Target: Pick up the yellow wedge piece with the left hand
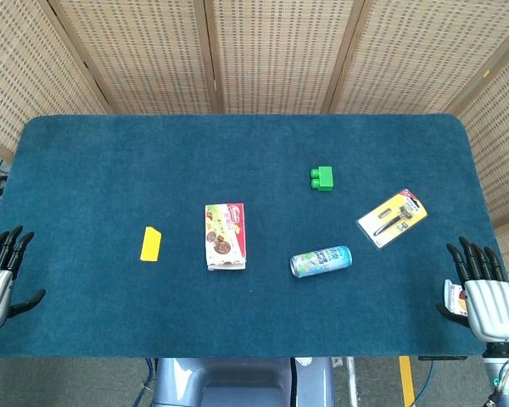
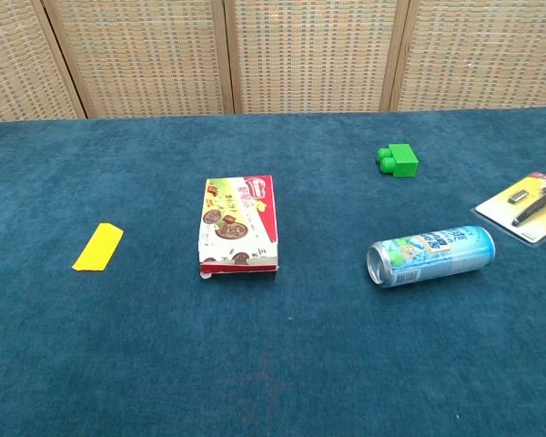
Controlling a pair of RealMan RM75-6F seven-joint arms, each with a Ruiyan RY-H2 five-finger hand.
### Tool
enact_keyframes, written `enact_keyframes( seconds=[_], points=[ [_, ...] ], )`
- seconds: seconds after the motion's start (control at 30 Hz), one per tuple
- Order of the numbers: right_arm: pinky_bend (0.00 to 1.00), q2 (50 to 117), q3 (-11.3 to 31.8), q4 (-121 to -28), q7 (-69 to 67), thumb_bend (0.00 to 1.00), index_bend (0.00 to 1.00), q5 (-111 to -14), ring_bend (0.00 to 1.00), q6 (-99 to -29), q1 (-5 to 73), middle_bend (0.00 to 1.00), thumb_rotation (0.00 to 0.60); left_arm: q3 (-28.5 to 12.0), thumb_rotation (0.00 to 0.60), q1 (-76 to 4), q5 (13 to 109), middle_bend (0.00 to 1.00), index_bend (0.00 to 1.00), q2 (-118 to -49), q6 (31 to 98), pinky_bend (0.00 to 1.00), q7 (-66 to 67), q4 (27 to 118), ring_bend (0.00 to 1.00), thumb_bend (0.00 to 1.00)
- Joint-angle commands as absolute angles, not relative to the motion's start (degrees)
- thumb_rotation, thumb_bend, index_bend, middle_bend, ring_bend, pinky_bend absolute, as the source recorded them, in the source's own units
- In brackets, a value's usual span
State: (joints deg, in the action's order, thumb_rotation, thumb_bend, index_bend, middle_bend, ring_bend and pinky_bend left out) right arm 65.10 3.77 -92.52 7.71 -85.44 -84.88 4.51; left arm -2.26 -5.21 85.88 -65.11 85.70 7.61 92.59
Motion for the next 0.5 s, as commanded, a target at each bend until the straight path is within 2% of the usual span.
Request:
enact_keyframes(
  seconds=[0.03, 0.5],
  points=[
    [0.0, 65.1, 3.7, -92.6, 7.7, 0.06, 0.0, -85.5, 0.0, -84.8, 4.5, 0.0, 0.6, -2.2, 0.6, -5.2, 86.0, 0.0, 0.0, -65.1, 85.7, 0.0, 7.7, 92.6, 0.0, 0.21],
    [0.0, 65.1, 3.8, -92.8, 8.0, 0.08, 0.0, -85.4, 0.0, -84.9, 4.5, 0.0, 0.6, -2.1, 0.6, -5.4, 85.8, 0.0, 0.0, -65.2, 85.1, 0.0, 7.7, 92.4, 0.0, 0.21]
  ],
)
